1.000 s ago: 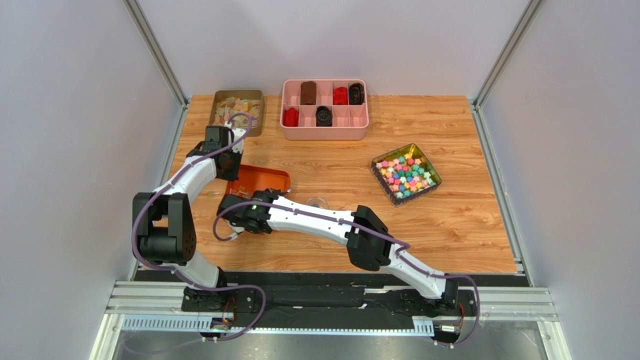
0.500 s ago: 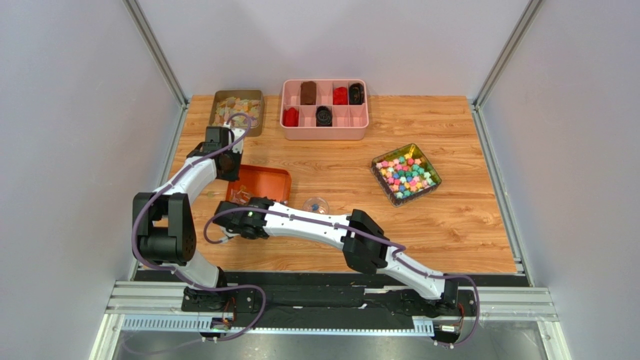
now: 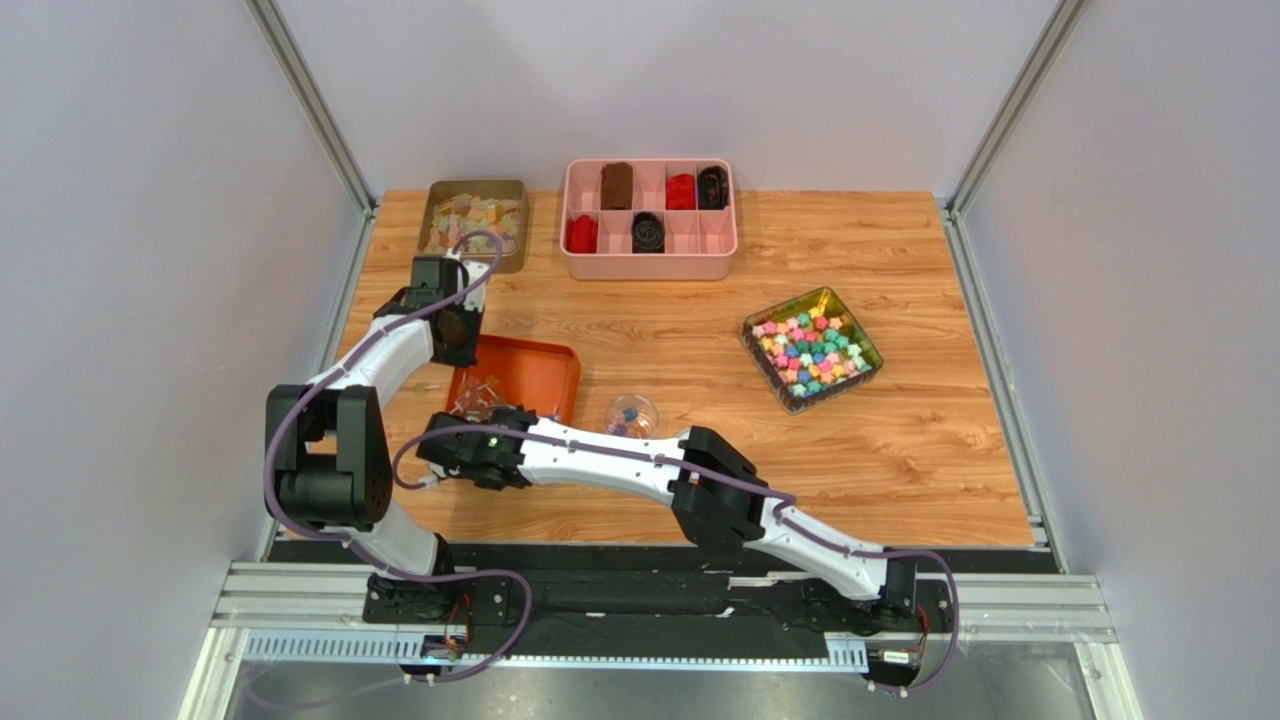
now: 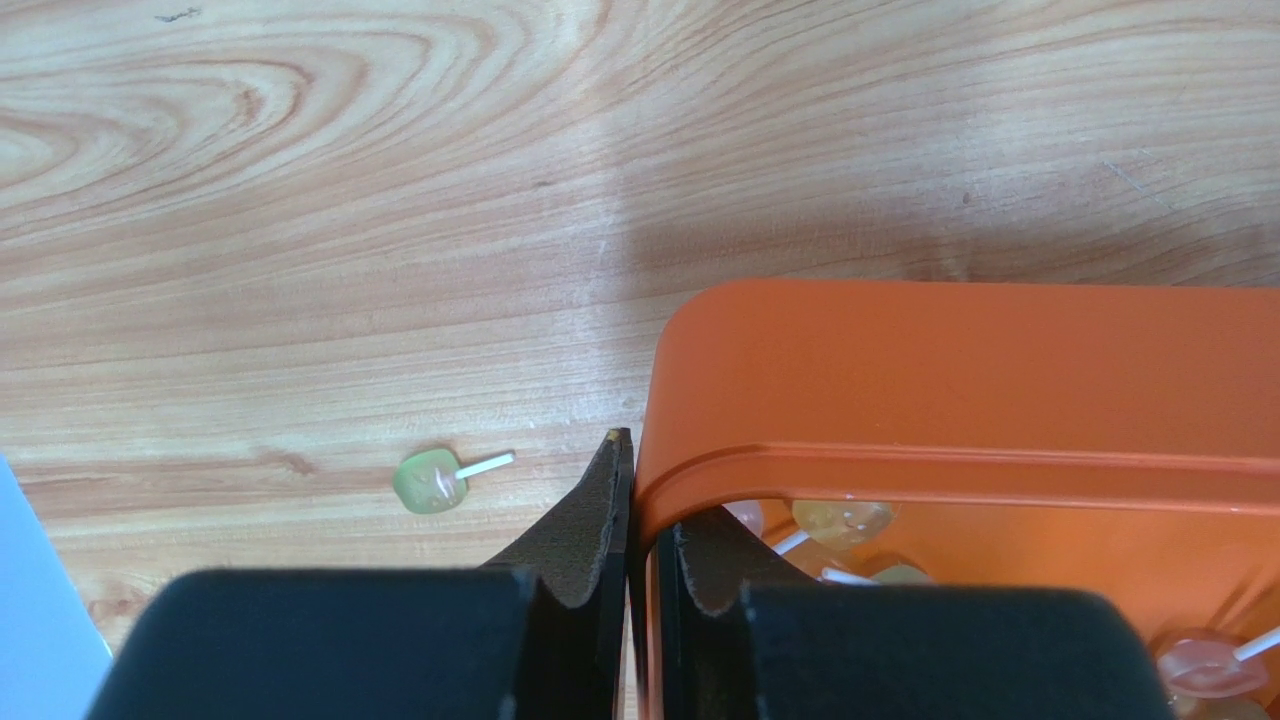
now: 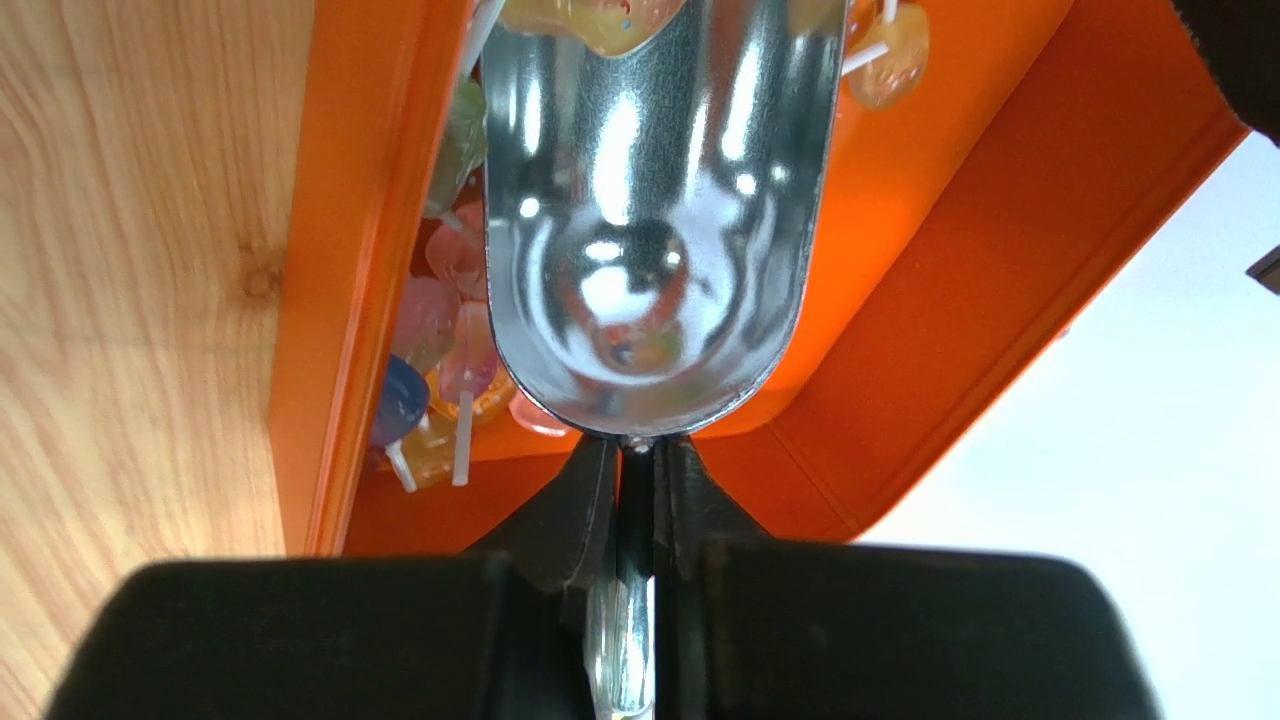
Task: Pack the candies
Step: Scoop the fake candies from the storage box.
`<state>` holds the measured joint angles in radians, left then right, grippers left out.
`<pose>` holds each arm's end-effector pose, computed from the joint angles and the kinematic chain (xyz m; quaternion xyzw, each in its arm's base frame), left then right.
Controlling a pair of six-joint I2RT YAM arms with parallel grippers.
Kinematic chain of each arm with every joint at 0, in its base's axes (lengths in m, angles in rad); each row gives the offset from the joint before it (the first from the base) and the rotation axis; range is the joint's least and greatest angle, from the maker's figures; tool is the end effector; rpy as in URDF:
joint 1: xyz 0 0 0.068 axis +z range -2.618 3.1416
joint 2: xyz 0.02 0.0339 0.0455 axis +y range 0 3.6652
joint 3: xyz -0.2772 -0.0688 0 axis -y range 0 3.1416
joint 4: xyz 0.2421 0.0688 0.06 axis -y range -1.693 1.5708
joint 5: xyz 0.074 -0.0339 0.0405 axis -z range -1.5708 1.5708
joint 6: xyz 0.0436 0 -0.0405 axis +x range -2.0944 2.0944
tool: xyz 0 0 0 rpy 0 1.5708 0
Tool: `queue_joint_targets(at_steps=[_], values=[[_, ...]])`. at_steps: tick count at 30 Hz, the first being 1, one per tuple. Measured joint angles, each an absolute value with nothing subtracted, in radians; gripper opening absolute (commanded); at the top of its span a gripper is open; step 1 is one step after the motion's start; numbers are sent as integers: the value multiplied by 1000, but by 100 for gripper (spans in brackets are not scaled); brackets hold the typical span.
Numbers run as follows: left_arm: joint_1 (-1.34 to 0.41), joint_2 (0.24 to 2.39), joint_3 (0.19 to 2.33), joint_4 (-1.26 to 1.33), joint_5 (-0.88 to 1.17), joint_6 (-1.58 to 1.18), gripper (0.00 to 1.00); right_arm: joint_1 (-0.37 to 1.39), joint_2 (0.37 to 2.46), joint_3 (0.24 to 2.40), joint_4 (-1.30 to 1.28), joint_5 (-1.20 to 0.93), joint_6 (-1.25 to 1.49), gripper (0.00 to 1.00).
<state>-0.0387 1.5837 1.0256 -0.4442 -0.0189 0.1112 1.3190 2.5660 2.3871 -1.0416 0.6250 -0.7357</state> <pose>0.3238 -0.0117 0.2143 0.0692 0.9573 0.0192 0.2799 0.1590 0.5156 0.1776 -0.7743 0.5304 -0.2423 0.2459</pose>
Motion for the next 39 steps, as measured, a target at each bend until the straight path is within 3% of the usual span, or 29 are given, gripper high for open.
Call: queue_joint_targets(at_steps=[30,39], values=[[-37,1586,1023,-453,-34,114,0,1190,2480,2300,-953,128,-553,0],[-37,1590,1023,-453,-31,115,0,1176,2472,2284,-943,91,-548,0]])
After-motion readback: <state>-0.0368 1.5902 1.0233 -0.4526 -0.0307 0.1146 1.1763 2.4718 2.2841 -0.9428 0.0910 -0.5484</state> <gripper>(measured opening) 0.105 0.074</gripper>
